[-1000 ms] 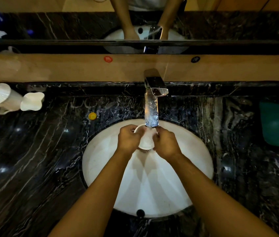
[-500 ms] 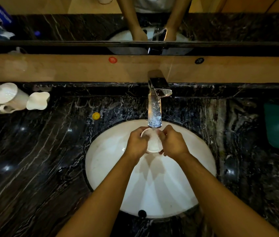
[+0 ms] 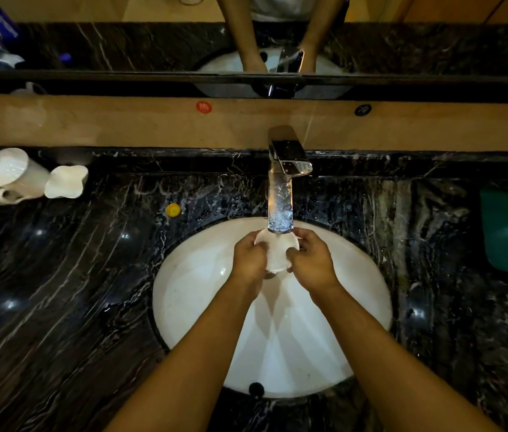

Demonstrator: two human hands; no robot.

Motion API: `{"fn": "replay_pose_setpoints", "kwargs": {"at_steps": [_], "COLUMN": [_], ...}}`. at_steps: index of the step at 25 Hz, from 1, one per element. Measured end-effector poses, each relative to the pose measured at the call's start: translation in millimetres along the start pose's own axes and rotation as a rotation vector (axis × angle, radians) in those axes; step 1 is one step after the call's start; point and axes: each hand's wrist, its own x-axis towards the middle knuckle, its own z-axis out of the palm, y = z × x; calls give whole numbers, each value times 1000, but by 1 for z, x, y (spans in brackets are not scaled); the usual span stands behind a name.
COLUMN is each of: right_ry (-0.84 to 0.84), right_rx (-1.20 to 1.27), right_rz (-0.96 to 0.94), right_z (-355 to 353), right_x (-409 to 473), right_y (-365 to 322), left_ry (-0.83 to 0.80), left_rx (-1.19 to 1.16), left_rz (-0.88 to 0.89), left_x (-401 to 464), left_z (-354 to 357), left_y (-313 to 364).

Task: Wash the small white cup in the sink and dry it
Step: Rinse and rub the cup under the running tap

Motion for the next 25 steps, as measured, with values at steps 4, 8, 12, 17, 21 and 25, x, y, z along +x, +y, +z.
{"fn": "replay_pose_setpoints", "kwargs": {"at_steps": [4, 8, 12, 17, 21, 25], "right_ry": [125, 146, 124, 45, -110, -246], "right_rx": [82, 48, -41, -259, -160, -21], "right_rz": [35, -7, 5, 13, 15, 58], "right_z": [2, 7, 6, 8, 11, 14], "right_x": [6, 4, 6, 10, 4, -6], "right_y": [3, 5, 9, -7, -15, -13], "left_ry": [-50, 89, 129, -48, -11, 160], "left_rx": [-129, -139, -3, 129, 98, 149], "left_rz": [-28, 23, 58, 126, 180, 215], "left_x": [-13, -9, -8, -13, -4, 11], "left_z": [6, 9, 6, -12, -22, -24], "left_y": [-4, -11, -1, 1, -3, -14]}}
